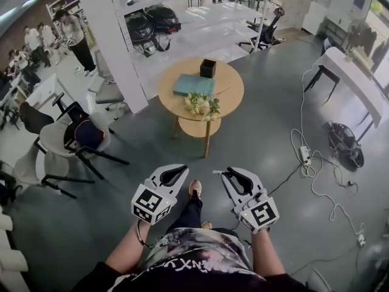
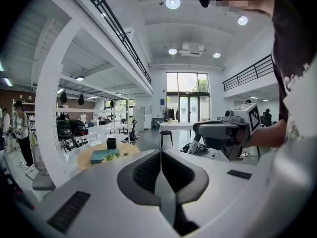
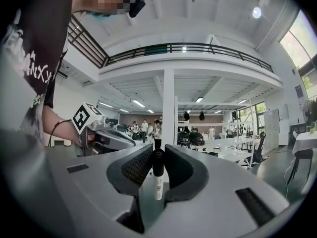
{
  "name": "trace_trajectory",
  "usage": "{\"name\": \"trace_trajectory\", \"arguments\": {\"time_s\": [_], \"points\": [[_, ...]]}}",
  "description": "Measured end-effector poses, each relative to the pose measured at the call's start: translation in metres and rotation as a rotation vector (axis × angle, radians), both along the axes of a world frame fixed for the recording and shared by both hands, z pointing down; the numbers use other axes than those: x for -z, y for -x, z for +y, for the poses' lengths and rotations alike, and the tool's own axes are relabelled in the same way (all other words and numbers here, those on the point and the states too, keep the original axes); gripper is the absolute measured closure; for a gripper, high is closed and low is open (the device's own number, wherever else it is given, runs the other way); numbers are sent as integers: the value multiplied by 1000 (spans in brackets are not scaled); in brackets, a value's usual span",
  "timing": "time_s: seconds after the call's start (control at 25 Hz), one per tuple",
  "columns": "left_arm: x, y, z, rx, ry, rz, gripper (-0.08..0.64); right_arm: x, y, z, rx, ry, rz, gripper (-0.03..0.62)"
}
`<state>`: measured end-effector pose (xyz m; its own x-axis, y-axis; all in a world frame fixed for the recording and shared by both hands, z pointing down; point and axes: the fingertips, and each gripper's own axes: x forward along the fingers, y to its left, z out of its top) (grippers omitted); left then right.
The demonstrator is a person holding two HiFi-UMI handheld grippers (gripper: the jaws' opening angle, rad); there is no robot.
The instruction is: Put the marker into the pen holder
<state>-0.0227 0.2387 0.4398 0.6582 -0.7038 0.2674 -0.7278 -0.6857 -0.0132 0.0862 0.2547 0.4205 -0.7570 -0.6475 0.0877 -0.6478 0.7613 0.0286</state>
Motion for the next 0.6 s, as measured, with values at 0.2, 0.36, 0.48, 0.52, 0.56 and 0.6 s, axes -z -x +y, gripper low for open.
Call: {"name": "trace_trajectory", "arguments": {"time_s": [0.2,0.36,0.48,0.52,0.56,0.6], "points": [[-3,-1,-19,4,2,3,534,-3,-2,-19,0,4,3,514],[-6,-1,-40,4,5,7,534,-5,-2,-39,-3,4,5,514],[-9,-3,-59,1,10,13,534,-8,-3,-59,-7,10,10,514],[-10,-3,-66,0,12,15,534,-8,-4,-66,-9,12,12,514],[-10,-3,-73,-1,14,16,534,-8,-4,-72,-11,13,14,514],[-11,-3,-79,-2,16,17,534,-7,-4,-79,-12,13,16,514]]}}
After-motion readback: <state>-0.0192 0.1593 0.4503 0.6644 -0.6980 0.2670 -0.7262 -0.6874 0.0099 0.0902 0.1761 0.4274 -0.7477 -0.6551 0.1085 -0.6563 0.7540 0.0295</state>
